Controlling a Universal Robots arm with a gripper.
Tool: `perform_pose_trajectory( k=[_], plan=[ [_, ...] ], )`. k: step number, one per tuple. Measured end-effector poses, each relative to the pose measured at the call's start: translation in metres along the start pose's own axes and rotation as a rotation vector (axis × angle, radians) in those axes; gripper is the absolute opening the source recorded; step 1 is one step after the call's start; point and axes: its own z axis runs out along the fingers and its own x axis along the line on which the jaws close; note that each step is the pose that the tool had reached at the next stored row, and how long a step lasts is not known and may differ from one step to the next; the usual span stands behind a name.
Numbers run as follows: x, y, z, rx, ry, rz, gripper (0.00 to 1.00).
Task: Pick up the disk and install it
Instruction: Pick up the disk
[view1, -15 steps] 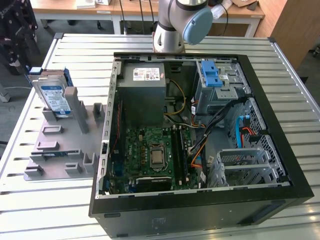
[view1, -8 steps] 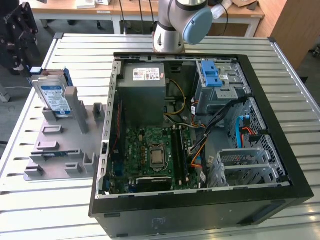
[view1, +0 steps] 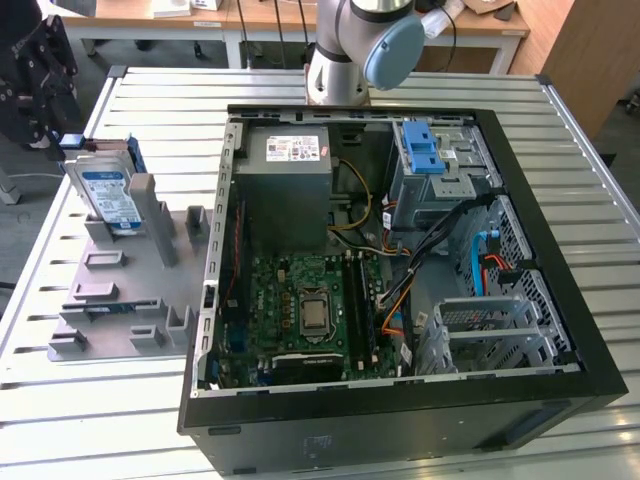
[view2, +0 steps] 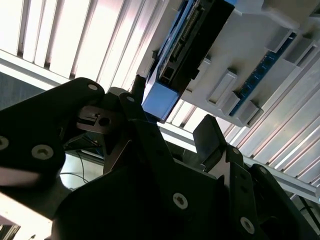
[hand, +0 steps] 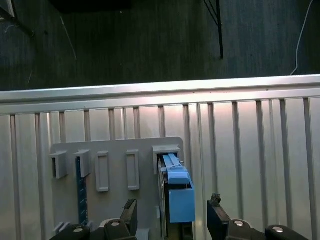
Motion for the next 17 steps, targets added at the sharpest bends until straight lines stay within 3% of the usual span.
perform_pose_trajectory(
  k=[5,13,17],
  plan=[
    [0.0,0.0005,0.0019,0.0004,-0.0005,-0.001,0.66],
    [-0.0007,0.0013,0.0149,-0.0025,0.0,-0.004,0.66],
    [-0.0015,0.0013,0.0197,-0.0031,-0.0001,-0.004,0.58]
  ],
)
